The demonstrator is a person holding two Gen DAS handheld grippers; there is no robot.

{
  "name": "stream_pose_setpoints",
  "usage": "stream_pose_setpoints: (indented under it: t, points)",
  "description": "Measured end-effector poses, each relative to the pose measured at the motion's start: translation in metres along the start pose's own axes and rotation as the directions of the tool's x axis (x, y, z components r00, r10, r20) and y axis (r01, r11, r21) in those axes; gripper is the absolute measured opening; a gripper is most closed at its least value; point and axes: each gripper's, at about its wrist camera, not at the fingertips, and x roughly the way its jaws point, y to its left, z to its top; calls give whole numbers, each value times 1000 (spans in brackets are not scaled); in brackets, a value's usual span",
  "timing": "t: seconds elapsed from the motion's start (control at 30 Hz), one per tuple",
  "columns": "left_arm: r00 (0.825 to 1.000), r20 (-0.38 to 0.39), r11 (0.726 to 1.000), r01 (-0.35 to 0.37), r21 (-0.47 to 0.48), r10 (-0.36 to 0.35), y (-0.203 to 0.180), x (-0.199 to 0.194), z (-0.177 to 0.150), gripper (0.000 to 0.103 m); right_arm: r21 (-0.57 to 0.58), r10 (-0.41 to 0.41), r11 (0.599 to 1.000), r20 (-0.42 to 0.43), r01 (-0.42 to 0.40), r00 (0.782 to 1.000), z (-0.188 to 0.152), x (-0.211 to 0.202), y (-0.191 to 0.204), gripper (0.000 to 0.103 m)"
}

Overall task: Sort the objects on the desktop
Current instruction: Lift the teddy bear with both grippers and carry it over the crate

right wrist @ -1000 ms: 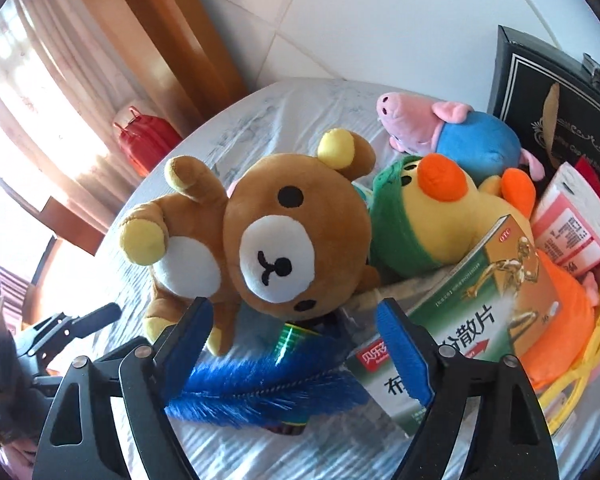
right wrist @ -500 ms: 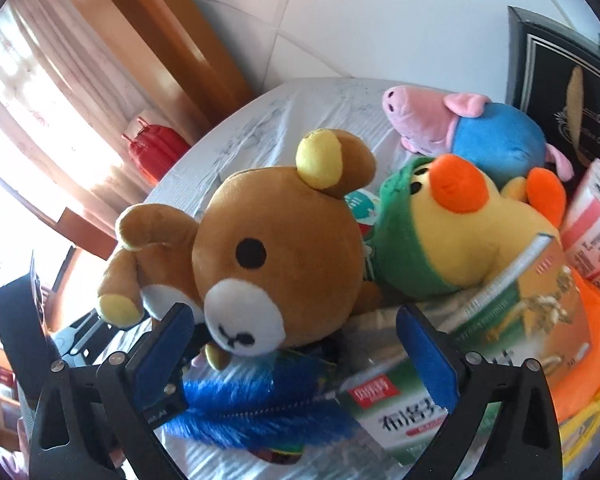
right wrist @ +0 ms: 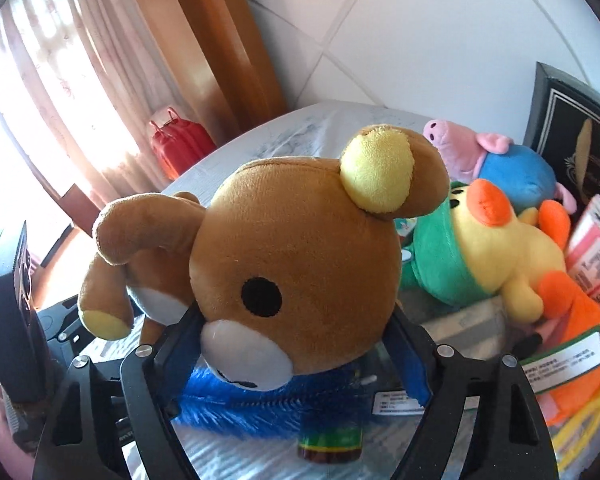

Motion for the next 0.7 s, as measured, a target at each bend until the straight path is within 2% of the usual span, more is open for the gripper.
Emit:
stream_pose_setpoints:
  t: [0.17,0.3,0.5,0.7]
  points:
    - [997,53,997,57,50,-59,-31,-50,-13,48,46,-45,998,62,43,997,-36,-62,7,83]
    - [988,108,990,98,106,-109,-57,-90,-17,48,82,-99,993,128,89,987,-61,-117,11,83]
    - [961,204,969,146,200,-187,-102,-154,-21,48,123,-192,978,237,167,952,-89,-203,21,83]
    - [928,262,942,188,280,-263,-152,-201,-23,48,168,-280,957,305,238,910,-127,-283,17,84]
